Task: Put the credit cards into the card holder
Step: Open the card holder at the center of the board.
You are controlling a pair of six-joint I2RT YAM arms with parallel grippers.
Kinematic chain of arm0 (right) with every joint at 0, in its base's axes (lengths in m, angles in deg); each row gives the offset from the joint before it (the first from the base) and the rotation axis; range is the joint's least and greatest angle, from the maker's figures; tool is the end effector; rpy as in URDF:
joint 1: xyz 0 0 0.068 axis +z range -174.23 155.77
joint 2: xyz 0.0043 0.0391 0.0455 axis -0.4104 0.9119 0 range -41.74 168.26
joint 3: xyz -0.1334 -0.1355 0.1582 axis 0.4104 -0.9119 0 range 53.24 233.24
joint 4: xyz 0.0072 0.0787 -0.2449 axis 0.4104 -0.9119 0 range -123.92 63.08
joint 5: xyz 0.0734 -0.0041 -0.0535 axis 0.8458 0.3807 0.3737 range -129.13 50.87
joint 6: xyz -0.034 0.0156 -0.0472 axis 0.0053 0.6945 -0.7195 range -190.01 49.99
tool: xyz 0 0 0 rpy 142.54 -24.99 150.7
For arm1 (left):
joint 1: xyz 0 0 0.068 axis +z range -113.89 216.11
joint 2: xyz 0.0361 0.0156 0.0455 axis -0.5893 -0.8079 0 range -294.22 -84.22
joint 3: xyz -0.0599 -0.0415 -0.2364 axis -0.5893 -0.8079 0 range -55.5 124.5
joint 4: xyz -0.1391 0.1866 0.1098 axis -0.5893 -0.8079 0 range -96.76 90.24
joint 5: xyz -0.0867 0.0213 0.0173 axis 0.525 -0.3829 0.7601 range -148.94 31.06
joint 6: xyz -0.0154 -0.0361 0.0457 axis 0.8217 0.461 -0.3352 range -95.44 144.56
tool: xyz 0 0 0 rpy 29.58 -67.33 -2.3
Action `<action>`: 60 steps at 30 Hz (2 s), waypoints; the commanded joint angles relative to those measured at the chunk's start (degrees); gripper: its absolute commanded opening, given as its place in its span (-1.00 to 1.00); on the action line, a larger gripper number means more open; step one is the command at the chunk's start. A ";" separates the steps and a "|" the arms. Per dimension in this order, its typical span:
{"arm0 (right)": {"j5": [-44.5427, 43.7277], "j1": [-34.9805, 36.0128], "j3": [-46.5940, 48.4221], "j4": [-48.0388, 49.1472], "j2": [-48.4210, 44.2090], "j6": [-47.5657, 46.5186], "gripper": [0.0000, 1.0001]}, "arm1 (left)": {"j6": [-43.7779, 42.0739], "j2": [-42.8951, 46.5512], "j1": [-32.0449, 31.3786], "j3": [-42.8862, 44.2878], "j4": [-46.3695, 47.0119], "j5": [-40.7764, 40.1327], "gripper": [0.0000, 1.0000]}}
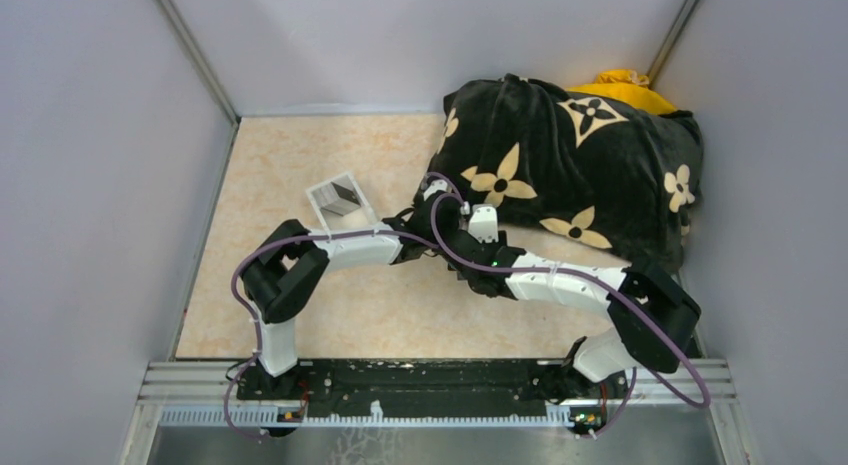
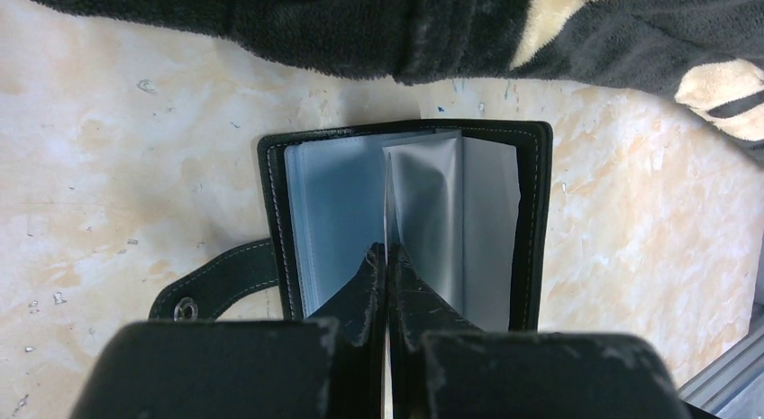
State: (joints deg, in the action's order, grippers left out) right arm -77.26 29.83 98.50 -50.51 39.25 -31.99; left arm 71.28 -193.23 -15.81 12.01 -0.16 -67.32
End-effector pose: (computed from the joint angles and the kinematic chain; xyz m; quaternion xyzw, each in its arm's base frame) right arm 0.1801 0.2016 0.1625 -0.0416 0.9146 -0.0386 0.4003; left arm 0.2550 -0.3151 0.1447 0.0116 0.9112 -0.2647 0.3155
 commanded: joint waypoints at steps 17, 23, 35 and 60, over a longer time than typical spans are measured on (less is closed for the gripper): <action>-10.11 -1.76 -4.80 14.08 2.26 -3.28 0.17 | 2.06 0.44 0.04 -2.04 0.12 4.24 -1.00; -10.42 -2.44 -6.63 14.68 2.93 -2.57 0.17 | 3.93 1.20 0.91 -3.11 0.76 6.80 -1.00; -12.09 -2.78 -9.39 13.59 1.40 -0.70 0.15 | 6.03 2.72 2.43 -6.37 1.77 8.20 -1.00; -12.49 -8.78 -10.10 12.03 -4.42 -2.91 0.13 | 6.29 0.85 3.55 -8.12 2.94 8.73 -1.00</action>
State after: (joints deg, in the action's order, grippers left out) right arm -88.98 22.25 88.11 -39.00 35.87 -33.83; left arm 78.76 -191.04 -12.58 4.60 5.02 -58.38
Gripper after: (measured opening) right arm 0.566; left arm 0.007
